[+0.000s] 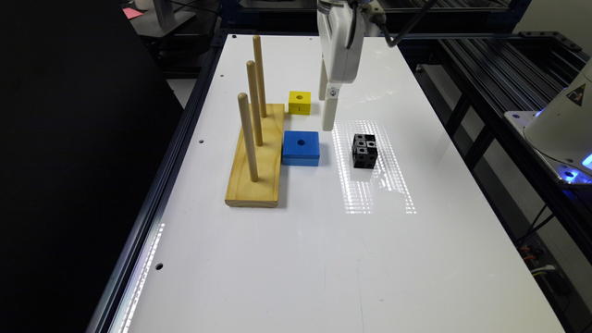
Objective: Pick up blue block.
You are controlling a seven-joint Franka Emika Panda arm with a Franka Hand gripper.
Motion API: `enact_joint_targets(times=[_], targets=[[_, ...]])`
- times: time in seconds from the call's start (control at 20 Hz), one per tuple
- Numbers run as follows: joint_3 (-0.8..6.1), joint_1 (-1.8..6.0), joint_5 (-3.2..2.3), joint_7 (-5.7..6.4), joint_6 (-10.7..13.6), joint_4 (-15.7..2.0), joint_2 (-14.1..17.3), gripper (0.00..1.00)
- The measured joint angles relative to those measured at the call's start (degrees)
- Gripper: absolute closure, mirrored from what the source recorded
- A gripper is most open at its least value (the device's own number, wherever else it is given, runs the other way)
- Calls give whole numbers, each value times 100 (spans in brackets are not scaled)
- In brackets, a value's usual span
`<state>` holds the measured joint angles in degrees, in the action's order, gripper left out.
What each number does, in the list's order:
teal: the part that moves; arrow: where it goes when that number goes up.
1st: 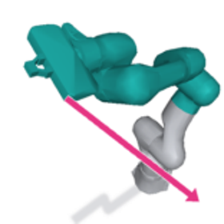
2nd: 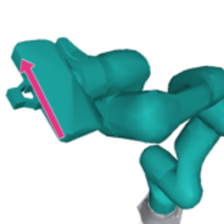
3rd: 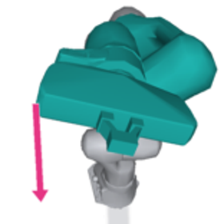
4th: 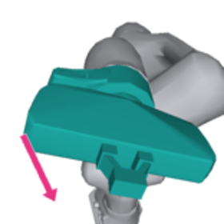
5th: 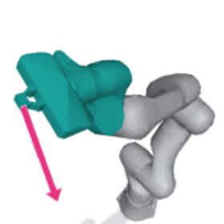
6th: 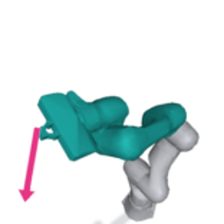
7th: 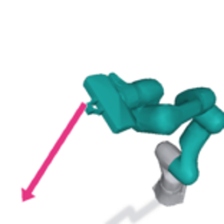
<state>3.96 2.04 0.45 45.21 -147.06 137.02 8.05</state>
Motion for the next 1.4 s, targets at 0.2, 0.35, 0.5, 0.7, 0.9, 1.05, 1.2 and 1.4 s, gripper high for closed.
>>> enact_joint_targets(times=[0.2,0.35,0.5,0.7,0.9,1.05,1.2,1.4], targets=[[14,-1,0,7,1,-128,67,0],[16,-1,0,7,1,-194,124,0],[17,-1,0,8,-9,-226,217,0],[17,-1,0,8,-186,-258,472,0],[17,-1,0,8,-226,-370,635,0],[37,-5,0,19,-226,-457,685,0],[87,-5,0,77,-226,-499,700,0],[96,-4,0,90,-226,-507,700,0]])
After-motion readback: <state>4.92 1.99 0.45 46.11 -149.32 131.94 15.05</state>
